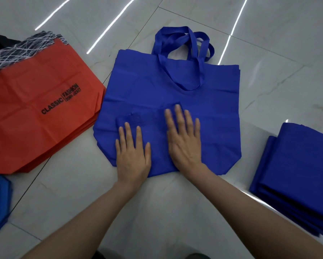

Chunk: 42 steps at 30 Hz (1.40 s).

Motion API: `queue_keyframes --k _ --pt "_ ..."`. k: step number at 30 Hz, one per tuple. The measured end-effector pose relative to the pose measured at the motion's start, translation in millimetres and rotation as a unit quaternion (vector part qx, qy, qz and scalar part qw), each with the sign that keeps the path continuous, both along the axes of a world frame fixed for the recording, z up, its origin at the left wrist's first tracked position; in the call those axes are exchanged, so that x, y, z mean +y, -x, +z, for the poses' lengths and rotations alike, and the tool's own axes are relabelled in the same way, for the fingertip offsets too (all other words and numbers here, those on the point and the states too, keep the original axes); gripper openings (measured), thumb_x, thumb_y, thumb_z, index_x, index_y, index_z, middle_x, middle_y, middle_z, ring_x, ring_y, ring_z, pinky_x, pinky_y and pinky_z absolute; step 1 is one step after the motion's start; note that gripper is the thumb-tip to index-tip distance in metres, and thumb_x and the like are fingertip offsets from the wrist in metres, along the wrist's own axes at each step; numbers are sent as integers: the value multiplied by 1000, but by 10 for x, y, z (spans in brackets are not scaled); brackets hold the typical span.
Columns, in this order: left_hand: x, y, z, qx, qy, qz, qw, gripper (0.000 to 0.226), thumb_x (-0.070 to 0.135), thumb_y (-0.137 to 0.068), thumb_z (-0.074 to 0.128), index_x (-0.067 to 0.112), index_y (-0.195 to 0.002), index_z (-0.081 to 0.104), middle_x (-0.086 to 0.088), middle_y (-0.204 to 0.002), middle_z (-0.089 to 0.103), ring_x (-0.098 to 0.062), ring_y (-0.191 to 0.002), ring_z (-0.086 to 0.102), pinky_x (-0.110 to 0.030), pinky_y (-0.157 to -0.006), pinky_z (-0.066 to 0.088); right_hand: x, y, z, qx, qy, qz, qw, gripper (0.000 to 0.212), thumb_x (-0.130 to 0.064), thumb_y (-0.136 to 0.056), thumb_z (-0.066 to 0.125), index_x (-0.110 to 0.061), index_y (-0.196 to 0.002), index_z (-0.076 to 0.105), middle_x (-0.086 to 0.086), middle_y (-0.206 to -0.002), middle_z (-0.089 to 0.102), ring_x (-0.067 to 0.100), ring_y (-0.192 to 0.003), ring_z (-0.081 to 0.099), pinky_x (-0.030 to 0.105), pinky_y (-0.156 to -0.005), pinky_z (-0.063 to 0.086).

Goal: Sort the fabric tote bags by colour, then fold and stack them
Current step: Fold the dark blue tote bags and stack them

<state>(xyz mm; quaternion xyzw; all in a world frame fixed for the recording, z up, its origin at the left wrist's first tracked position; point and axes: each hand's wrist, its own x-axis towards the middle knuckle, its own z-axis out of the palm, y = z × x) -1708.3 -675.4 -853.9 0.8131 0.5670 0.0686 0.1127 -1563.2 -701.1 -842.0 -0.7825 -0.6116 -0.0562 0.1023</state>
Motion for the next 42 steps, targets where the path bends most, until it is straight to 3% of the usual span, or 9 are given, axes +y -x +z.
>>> queue_keyframes --k 3,7,12,15,18,23,28,34,42 --pt "4 11 -63 -2 -24 -1 1000 58 38 -96 26 5 -142 35 -23 -151 23 -37 -140 21 -50 -110 23 13 18 -40 9 62 132 989 51 -39 -96 29 -28 -144 37 0 -152 34 27 -141 28 51 -112 24" --pt "2 -10 -57 -4 -24 3 1000 58 38 -95 26 5 -143 33 -22 -152 21 -36 -141 18 -48 -111 20 35 -1 -66 60 114 127 983 50 -46 -96 27 -32 -143 39 -4 -153 32 26 -142 25 51 -112 22" --pt "10 -25 -15 9 -5 26 1000 60 41 -94 27 7 -143 35 -28 -150 19 -41 -139 21 -48 -110 21 -69 -61 -3 111 123 -113 980 53 -50 -98 21 -35 -149 22 -2 -158 16 35 -143 17 50 -113 19" --pt "-22 -46 47 13 18 56 998 59 45 -93 28 17 -144 34 -30 -150 15 -45 -137 23 -52 -108 25 -343 -1 80 111 120 -169 972 52 -44 -96 28 -23 -142 42 14 -142 46 38 -117 52 46 -89 48" --pt "-77 -79 176 -22 34 101 994 55 46 -93 44 25 -143 36 -30 -150 15 -46 -128 32 -52 -103 33 -514 70 75 112 122 -197 966 46 -40 -95 41 -21 -135 52 22 -116 58 36 -82 57 38 -60 51" --pt "-244 1 433 -286 125 167 935 46 32 -92 57 20 -133 43 -3 -132 40 -12 -103 47 -17 -79 37 -538 69 238 190 130 -245 942 53 -38 -101 35 -26 -150 19 16 -126 34 30 -104 46 37 -74 47" --pt "-308 144 498 -477 253 152 828 43 15 -87 65 23 -126 49 4 -131 47 -8 -119 46 3 -81 37 -609 -83 418 379 124 -275 875 49 -40 -99 36 -34 -147 28 11 -120 41 26 -111 43 35 -96 39" --pt "-258 -45 792 -477 241 83 841 43 17 -87 65 25 -126 50 7 -131 47 -7 -120 45 -11 -93 37 -875 -297 791 581 -24 -250 774 49 -19 -98 47 -25 -145 35 2 -123 33 13 -106 41 16 -94 28" --pt "-609 -932 1190 -446 230 -53 863 50 24 -86 66 26 -131 45 11 -129 46 4 -111 44 -1 -86 33 -1586 -869 1038 450 -228 -276 818 48 -12 -95 52 -17 -142 41 1 -110 35 -11 -86 45 -4 -77 31"
